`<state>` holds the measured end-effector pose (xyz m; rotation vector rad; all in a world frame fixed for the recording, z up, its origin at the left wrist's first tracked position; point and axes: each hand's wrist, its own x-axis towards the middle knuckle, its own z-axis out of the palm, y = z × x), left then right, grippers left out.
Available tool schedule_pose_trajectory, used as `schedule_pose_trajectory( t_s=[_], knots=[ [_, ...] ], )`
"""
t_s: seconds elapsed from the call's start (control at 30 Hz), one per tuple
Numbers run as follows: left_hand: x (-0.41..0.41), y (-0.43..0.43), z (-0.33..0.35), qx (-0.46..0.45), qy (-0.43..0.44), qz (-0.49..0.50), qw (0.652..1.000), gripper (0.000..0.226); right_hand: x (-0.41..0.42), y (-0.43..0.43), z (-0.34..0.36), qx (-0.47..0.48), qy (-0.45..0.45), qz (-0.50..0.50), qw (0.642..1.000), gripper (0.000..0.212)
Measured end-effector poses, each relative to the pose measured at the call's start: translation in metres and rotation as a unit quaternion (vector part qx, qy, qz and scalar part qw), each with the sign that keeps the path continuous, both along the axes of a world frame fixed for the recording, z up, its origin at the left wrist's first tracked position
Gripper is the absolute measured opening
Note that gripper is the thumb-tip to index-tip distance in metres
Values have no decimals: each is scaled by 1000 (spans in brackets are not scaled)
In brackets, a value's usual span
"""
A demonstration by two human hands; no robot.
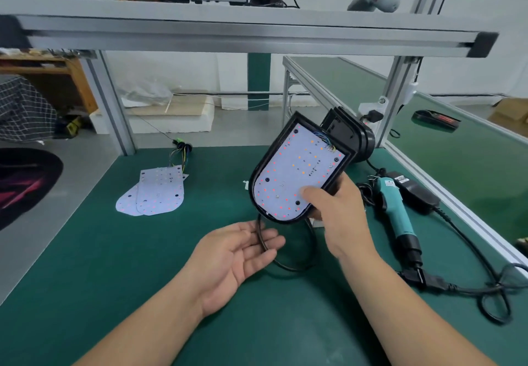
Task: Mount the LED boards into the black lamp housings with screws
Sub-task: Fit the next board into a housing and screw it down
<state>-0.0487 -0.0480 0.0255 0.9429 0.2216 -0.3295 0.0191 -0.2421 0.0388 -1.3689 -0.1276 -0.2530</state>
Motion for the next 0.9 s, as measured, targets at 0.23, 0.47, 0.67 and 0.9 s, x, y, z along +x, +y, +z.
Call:
schedule_pose_trajectory(
  t_s=[0.23,0.47,0.67,0.9],
  knots=[
    [2,-1,3,154,-59,8,986,20,15,-29,9,192,81,7,978,33],
    [14,-11,-1,449,-179,40,874,24,15,-62,19,389,62,0,919,32],
    [70,-54,32,473,-285,27,833,15,7,-67,23,412,41,34,910,34],
    [95,-73,13,739,-284,-44,609,30,10,-70,19,378,45,42,924,35]
  ],
)
